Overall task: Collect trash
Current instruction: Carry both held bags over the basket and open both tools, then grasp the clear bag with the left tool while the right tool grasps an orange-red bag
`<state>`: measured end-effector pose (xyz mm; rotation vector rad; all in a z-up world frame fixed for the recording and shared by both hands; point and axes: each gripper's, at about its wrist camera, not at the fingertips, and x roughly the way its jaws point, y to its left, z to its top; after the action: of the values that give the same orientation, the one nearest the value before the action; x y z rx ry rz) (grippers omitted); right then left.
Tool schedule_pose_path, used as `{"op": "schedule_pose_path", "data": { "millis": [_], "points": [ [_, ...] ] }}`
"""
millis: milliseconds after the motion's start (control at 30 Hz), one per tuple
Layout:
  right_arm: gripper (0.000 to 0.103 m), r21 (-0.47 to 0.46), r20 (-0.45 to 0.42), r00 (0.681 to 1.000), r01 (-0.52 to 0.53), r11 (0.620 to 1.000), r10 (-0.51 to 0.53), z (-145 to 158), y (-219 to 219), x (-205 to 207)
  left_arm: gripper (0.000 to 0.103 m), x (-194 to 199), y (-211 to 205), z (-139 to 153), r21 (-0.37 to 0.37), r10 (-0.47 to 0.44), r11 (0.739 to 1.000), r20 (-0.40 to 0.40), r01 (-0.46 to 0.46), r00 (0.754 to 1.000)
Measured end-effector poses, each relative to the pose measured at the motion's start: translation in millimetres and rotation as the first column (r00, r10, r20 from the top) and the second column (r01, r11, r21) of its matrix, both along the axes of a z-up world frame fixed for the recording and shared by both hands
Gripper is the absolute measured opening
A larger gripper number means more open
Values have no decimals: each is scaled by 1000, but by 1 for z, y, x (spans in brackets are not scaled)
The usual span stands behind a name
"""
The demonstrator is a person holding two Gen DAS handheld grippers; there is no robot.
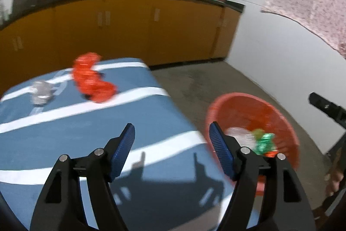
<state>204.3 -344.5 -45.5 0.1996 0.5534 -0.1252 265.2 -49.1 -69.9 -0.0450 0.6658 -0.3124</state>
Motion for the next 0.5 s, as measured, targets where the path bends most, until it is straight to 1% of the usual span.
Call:
{"op": "schedule_pose_path", "data": {
  "millis": [100,167,200,300,433,500],
  "points": [
    [78,-14,-1,998,-68,998,68,1,33,13,73,1,33,0,36,63,997,20,-64,998],
    [81,-25,-9,993,-119,993,119,0,61,25,78,2,59,-2,60,115,991,33,-117,993],
    [81,-28,-15,990,-140,990,140,-2,74,30,79,3,73,-3,70,142,987,39,-144,989],
    [81,-25,-39,975,-221,975,220,-9,122,52,81,9,116,-7,77,224,971,37,-226,974],
    [81,-38,-59,955,-294,955,292,-18,175,78,91,20,165,-10,64,322,944,41,-324,946],
    [81,-55,-67,945,-323,945,319,-23,201,93,94,26,186,-11,62,358,931,44,-360,933]
  ]
}}
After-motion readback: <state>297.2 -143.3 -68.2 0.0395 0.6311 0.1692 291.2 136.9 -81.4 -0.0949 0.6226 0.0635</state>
